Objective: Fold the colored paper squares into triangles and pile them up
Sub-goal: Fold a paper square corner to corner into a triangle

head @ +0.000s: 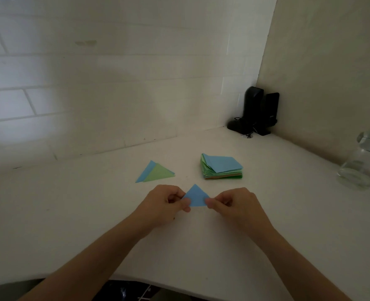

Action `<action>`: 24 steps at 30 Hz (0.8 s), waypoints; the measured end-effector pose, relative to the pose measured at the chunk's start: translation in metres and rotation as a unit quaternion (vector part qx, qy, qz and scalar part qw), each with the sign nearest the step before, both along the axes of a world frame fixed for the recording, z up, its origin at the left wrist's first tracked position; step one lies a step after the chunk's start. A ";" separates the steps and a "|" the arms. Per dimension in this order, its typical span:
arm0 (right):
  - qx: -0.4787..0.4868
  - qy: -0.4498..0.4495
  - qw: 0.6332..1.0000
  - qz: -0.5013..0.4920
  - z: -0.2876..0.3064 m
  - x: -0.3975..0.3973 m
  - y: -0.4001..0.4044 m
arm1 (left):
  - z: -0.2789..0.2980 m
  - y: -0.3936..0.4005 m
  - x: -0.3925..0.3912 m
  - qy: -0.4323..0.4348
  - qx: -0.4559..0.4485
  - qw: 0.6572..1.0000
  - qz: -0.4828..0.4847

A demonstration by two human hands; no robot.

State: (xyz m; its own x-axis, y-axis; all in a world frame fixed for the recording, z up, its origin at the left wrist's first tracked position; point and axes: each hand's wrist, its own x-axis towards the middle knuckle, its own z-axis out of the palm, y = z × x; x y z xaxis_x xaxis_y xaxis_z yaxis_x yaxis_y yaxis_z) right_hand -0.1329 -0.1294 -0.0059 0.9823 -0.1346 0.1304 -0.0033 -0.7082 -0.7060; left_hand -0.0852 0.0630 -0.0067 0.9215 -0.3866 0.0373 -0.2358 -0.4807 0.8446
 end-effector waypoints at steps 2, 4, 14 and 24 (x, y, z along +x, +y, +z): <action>-0.007 0.007 1.000 0.001 -0.001 0.007 0.004 | 0.000 0.004 0.006 0.002 0.000 1.000 0.007; -0.032 -0.005 0.999 -0.017 0.000 0.013 0.001 | 0.001 0.012 0.017 -0.004 0.009 0.999 0.031; -0.097 -0.162 0.978 -0.090 -0.001 0.055 -0.035 | -0.001 0.058 0.109 -0.067 0.100 0.968 0.222; -0.216 -0.099 0.970 -0.054 -0.018 0.086 -0.032 | -0.017 0.054 0.131 -0.061 0.230 0.941 0.240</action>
